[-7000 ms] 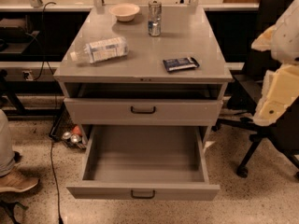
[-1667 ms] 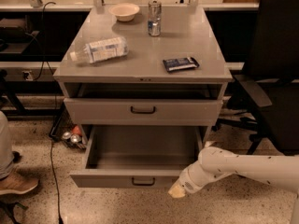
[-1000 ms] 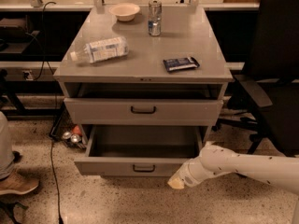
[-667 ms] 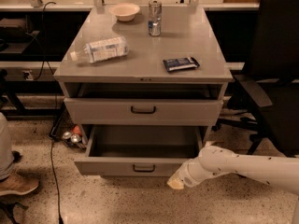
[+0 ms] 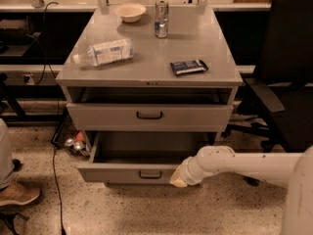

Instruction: Close middle drawer

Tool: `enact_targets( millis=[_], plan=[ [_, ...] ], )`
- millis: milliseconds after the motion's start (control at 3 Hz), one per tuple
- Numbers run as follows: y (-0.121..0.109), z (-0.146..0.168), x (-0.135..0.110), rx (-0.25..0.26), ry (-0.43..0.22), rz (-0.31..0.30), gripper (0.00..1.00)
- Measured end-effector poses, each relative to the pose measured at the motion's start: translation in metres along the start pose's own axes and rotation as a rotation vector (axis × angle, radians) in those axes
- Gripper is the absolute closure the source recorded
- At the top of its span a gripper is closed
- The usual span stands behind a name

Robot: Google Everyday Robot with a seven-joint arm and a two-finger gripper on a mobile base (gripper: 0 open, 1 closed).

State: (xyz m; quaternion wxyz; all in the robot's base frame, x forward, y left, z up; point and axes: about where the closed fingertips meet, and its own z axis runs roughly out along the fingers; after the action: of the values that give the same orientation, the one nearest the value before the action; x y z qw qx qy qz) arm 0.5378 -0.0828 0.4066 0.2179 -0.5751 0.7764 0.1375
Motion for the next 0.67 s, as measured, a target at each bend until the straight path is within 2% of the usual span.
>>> enact_targets(
  millis=[333, 667],
  plan=[
    [-0.002, 0.001, -0.001, 0.004, 0.001, -0.013, 1.0],
    [-0.026, 0.009, -0.016, 0.039, -0.026, -0.08, 1.0]
  ],
)
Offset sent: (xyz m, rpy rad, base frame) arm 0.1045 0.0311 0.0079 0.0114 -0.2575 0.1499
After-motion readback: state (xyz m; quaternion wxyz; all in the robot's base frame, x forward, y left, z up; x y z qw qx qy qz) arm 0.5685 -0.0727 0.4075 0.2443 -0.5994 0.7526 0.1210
